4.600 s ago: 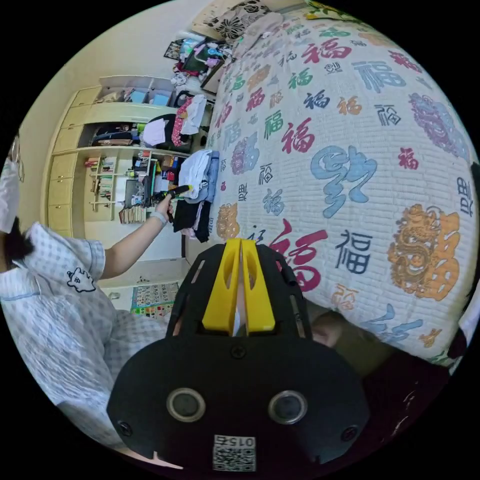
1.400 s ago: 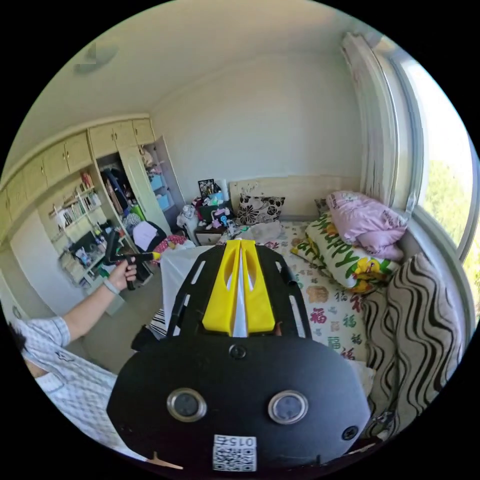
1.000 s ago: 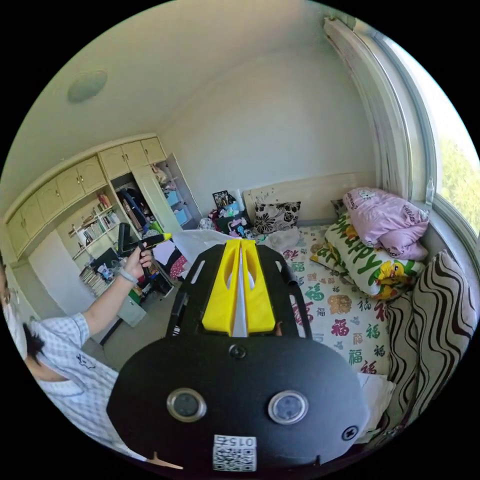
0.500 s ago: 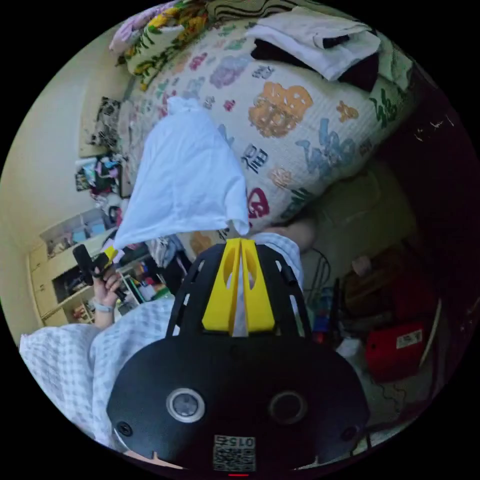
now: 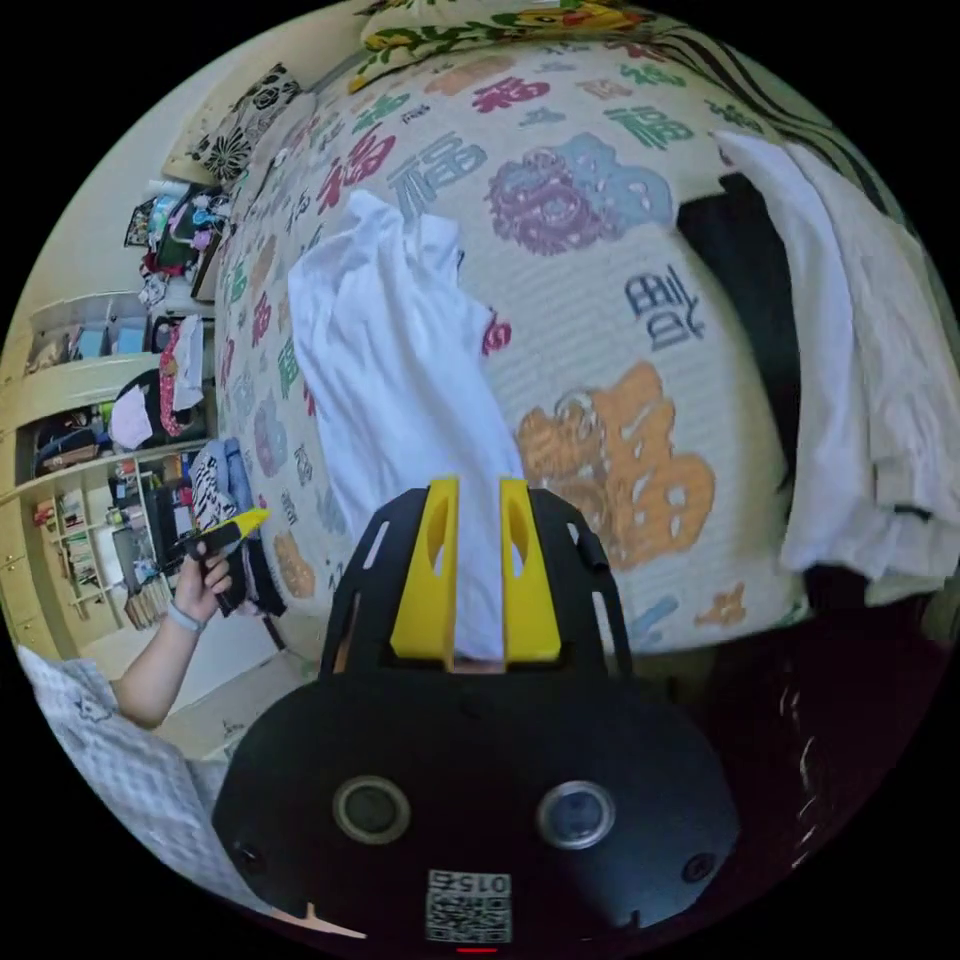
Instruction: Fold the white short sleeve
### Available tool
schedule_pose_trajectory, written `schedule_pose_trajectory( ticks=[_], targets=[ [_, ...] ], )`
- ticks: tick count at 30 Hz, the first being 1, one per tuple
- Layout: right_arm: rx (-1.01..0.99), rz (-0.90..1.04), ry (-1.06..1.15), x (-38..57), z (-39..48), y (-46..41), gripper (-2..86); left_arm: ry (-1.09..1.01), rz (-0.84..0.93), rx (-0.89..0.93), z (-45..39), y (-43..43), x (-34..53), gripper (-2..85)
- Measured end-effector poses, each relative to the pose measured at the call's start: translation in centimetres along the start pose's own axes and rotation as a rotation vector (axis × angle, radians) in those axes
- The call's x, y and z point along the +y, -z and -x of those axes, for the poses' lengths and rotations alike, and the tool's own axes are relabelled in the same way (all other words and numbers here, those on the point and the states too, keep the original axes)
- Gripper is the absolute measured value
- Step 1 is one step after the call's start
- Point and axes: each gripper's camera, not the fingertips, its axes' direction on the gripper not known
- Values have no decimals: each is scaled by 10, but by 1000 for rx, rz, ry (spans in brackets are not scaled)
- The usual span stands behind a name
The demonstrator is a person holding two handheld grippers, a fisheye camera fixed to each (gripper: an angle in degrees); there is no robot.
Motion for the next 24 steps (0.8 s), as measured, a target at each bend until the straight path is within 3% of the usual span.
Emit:
schedule_pose_trajectory(
  ticks=[5, 9, 12, 17, 24],
  targets=[
    [-48, -52, 28, -147, 3, -20, 80, 87, -109, -44, 57, -20, -106, 91],
    [-17, 153, 177, -195, 28, -51, 4, 98, -51, -40, 80, -36, -150, 28],
    [6, 81, 202, -203, 30, -37, -7, 83, -71, -30, 95, -13, -146, -2],
    [-11, -81, 12, -177, -13, 19, -10, 131, -127, -139, 115, 48, -98, -7],
    [-59, 97, -312, -142, -60, 1, -8, 337, 145, -191, 172, 36, -47, 13]
  ],
)
